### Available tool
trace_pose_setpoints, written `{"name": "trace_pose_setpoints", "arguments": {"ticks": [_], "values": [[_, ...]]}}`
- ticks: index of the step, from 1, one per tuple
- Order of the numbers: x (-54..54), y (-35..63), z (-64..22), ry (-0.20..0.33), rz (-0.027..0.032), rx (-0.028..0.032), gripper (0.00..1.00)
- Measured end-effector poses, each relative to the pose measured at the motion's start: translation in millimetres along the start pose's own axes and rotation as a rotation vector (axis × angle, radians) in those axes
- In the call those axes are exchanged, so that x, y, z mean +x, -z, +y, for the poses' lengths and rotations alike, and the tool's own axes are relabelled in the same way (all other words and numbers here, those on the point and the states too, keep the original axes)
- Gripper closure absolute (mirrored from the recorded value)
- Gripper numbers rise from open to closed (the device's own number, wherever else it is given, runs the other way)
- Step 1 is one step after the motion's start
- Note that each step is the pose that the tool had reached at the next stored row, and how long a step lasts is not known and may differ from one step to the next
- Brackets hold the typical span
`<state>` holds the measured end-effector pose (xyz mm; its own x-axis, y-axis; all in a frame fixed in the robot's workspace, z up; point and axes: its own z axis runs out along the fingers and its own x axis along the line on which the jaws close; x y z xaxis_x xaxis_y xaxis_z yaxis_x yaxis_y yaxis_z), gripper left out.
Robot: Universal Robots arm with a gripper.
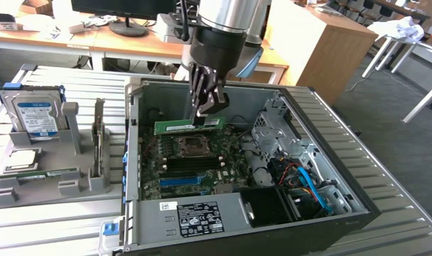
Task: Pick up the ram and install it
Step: 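Pick up the ram and move it above insertion slot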
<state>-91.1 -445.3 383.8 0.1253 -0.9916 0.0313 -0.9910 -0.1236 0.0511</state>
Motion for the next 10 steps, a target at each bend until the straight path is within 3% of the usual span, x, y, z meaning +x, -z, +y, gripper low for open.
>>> {"name": "trace_pose_setpoints", "arguments": {"ticks": [10], "values": [[1.1, 0.4, -8.9, 0.000, 0.0001, 0.0000, 0.87]]}}
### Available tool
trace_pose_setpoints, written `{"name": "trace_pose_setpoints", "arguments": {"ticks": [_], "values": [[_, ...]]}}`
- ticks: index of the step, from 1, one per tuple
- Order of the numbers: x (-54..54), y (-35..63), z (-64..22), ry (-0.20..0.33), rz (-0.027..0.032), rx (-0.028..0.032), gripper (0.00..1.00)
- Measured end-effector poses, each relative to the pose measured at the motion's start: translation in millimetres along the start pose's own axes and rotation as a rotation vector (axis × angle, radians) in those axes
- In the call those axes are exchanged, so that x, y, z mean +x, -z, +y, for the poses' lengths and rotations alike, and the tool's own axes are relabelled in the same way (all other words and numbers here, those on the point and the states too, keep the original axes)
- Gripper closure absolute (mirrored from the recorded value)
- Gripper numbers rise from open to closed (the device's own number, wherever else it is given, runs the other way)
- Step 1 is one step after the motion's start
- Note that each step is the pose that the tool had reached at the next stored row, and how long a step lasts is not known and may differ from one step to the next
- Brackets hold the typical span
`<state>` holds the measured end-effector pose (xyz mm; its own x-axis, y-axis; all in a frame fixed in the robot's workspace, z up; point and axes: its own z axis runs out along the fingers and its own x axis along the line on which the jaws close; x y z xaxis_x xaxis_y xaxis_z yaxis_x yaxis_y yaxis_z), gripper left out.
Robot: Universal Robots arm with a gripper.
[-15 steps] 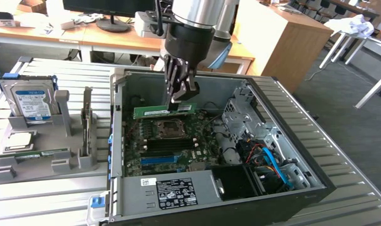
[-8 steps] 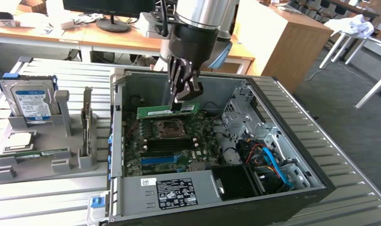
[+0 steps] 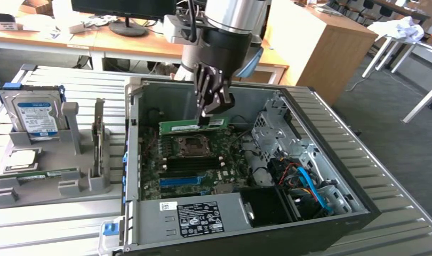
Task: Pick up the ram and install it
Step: 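Pick up the ram and move it above insertion slot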
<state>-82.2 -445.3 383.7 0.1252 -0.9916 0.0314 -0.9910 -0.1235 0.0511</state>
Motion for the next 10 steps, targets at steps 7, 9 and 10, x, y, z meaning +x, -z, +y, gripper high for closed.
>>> {"name": "trace_pose_setpoints", "arguments": {"ticks": [7, 9, 10], "values": [[0.8, 0.2, -6.2, 0.000, 0.0000, 0.0000, 0.87], [1.0, 0.3, -8.2, 0.000, 0.0000, 0.0000, 0.87], [1.2, 0.3, -9.2, 0.000, 0.0000, 0.0000, 0.87]]}}
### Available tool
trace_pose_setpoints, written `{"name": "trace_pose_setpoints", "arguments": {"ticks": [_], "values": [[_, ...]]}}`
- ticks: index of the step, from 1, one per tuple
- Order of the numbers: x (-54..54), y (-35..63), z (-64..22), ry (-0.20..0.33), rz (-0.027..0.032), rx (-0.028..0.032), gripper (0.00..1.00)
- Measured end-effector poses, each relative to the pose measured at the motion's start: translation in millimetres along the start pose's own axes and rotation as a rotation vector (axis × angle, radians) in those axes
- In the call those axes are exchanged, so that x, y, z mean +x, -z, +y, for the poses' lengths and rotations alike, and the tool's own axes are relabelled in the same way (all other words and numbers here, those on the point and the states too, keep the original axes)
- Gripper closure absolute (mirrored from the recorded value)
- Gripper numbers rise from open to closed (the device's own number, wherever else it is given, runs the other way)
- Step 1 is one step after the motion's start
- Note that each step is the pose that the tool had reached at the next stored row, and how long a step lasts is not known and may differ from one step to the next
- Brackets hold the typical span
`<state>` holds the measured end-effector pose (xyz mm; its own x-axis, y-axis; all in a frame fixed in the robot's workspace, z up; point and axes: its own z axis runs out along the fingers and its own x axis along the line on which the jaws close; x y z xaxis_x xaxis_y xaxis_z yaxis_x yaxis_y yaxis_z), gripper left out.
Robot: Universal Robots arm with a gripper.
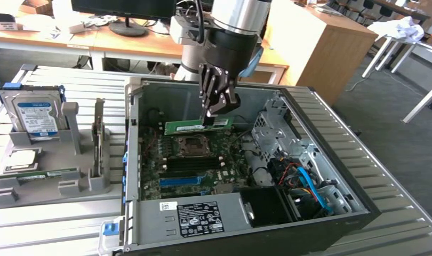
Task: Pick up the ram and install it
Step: 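Pick up the ram and move it above insertion slot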
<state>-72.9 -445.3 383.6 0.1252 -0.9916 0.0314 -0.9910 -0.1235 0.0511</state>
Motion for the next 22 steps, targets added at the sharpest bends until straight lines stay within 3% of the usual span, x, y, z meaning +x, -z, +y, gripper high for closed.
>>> {"name": "trace_pose_setpoints", "arguments": {"ticks": [22], "values": [[2.7, 0.9, -21.7, 0.000, 0.0000, 0.0000, 0.87]]}}
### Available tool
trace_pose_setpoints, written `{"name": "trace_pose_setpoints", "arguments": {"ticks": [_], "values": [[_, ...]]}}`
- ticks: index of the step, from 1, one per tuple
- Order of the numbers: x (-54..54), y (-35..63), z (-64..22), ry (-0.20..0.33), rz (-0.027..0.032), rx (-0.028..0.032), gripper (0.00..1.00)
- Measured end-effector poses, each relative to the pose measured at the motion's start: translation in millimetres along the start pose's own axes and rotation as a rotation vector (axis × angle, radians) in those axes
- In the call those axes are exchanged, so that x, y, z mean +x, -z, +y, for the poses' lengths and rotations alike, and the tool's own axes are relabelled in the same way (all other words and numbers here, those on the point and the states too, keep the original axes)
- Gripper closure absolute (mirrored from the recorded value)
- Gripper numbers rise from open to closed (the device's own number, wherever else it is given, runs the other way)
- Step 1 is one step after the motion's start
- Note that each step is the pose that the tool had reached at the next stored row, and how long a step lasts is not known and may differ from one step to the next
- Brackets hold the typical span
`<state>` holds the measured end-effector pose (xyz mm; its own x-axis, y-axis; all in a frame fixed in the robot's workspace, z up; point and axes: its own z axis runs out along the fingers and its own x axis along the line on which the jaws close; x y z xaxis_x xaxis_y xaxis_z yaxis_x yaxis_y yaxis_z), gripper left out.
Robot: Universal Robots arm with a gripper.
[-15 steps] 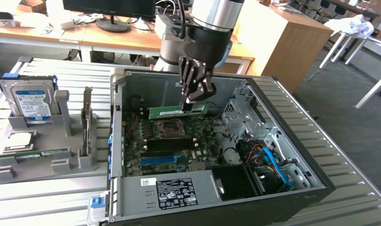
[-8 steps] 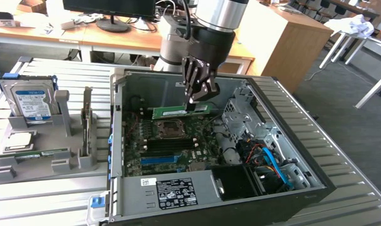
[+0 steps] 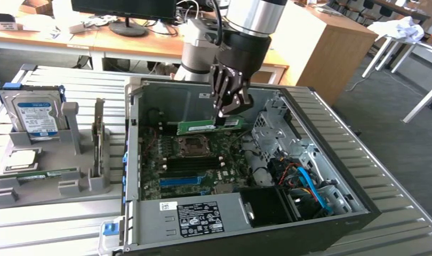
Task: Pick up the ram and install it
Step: 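Pick up the ram and move it above insertion slot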
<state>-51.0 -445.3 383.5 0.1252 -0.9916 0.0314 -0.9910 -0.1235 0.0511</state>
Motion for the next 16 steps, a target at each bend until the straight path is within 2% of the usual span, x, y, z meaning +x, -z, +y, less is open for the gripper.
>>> {"name": "trace_pose_setpoints", "arguments": {"ticks": [16], "values": [[1.9, 0.6, -14.9, 0.000, 0.0000, 0.0000, 0.87]]}}
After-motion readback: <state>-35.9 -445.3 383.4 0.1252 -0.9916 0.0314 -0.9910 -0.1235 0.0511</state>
